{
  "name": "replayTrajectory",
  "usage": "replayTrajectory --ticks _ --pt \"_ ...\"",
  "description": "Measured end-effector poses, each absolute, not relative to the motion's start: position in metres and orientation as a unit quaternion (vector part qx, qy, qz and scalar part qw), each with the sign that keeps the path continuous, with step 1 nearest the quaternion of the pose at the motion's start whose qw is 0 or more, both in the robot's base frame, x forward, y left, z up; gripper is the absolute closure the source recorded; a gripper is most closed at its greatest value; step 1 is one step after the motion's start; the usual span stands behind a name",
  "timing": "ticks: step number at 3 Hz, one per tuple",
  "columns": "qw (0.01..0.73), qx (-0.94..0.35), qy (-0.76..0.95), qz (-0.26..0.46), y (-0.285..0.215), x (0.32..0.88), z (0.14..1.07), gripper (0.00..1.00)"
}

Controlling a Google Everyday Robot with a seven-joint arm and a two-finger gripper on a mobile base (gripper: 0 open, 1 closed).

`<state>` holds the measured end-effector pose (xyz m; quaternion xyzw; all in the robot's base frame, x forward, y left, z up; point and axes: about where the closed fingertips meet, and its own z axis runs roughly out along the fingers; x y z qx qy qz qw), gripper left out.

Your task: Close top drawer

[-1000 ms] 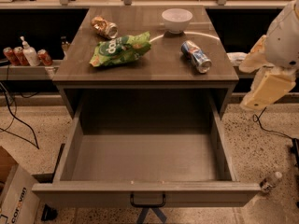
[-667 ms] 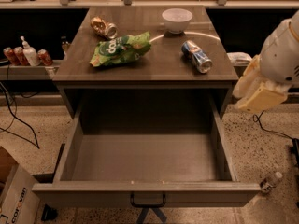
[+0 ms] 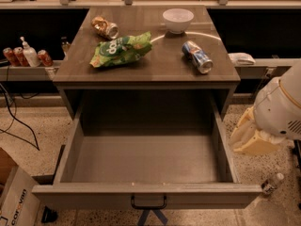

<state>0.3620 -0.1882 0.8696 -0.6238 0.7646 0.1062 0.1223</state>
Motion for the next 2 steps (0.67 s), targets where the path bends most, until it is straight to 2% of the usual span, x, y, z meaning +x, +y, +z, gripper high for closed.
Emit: replayTrajectory --ticks 2 --pt "0.107 -0.618 0.771 0.104 -0.191 0.361 0.857 1.00"
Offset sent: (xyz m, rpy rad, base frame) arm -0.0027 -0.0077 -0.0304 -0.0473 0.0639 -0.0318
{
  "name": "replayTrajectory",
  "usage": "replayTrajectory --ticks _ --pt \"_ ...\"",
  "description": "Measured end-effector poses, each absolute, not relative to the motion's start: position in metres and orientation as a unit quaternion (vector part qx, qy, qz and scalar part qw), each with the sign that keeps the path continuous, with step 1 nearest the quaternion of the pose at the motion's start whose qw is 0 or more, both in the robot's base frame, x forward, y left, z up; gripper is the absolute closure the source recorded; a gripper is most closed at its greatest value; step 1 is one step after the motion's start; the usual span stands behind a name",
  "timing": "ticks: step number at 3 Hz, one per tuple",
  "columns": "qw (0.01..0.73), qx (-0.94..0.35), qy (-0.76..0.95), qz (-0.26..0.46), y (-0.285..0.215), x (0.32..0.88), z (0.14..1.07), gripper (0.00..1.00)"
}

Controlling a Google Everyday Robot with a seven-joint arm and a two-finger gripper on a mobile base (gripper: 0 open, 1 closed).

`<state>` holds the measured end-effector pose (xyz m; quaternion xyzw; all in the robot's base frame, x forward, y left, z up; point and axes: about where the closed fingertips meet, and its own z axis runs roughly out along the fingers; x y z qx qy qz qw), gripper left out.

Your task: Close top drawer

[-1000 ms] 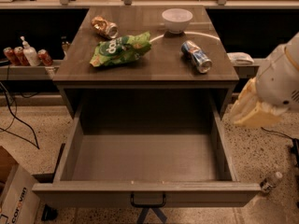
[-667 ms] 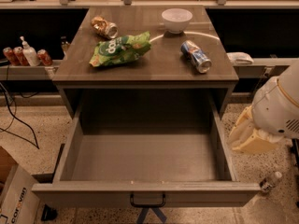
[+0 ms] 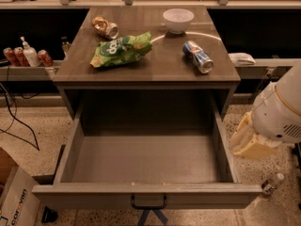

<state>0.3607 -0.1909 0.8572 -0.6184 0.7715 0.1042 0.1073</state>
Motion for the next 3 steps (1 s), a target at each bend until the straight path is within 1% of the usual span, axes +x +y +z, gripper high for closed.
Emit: replayTrajectory --ticks 3 --pt "0.064 -0.601 0.788 0.118 -0.197 0.329 0.761 1.00"
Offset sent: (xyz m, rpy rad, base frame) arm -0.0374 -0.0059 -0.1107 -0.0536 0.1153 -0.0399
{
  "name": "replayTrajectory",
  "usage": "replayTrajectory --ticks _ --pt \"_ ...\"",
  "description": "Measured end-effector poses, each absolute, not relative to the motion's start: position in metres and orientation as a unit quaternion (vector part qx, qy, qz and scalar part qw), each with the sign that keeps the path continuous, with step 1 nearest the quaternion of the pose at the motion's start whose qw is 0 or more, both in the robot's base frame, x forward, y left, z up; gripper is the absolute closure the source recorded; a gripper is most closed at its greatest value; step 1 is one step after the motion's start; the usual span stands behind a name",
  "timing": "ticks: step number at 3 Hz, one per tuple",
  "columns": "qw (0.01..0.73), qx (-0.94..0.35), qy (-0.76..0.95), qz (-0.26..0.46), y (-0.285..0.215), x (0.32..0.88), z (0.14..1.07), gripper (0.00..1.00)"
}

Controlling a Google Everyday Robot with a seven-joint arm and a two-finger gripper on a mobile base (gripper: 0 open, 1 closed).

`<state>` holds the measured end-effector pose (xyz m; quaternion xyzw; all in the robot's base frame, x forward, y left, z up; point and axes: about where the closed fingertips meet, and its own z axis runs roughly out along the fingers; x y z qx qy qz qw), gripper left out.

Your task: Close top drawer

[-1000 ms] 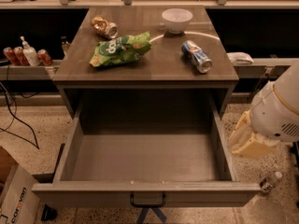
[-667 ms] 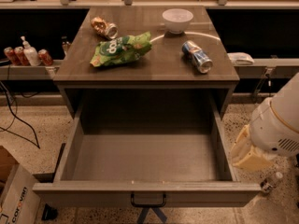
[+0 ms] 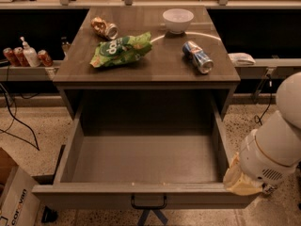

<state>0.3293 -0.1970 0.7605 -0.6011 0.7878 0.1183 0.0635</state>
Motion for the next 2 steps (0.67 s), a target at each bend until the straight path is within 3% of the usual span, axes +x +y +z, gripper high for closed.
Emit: replayTrajectory --ticks 2 --pt "0.056 -0.585 0.797 0.138 -0.202 0.317 0.707 1.00"
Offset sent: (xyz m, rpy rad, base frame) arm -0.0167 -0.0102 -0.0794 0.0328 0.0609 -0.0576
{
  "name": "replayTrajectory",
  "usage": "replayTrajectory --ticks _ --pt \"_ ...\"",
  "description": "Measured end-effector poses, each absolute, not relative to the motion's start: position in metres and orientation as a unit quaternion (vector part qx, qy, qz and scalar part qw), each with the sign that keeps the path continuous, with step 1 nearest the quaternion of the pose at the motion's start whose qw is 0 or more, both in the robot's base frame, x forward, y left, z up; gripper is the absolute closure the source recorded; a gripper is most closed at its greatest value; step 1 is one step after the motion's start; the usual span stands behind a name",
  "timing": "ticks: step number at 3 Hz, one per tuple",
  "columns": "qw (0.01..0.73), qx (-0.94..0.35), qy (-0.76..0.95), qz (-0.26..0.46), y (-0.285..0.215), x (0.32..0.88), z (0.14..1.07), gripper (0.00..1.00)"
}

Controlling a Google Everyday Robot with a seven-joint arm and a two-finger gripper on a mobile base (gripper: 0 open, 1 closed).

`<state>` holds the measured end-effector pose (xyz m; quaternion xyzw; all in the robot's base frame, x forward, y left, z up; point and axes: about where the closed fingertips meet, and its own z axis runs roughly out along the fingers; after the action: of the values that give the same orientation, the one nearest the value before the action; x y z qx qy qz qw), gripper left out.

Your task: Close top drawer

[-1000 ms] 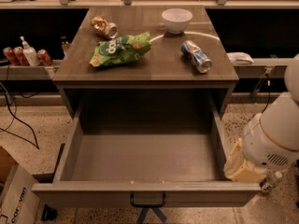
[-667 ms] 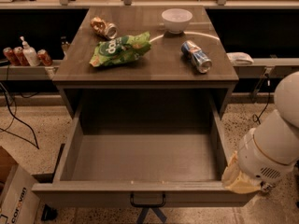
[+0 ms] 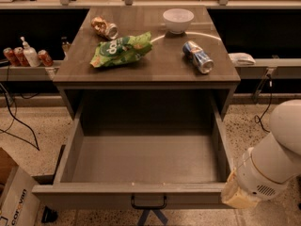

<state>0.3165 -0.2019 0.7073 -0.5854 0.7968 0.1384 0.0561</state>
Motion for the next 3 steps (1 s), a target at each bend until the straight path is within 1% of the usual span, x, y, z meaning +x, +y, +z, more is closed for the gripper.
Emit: replayTrajectory --ticks 1,3 --pt "0.060 -0.570 0.806 0.148 -0.206 0.316 0.689 1.00" --pt "0.098 -0.557 0.810 0.158 -0.215 0.348 0.669 1.00"
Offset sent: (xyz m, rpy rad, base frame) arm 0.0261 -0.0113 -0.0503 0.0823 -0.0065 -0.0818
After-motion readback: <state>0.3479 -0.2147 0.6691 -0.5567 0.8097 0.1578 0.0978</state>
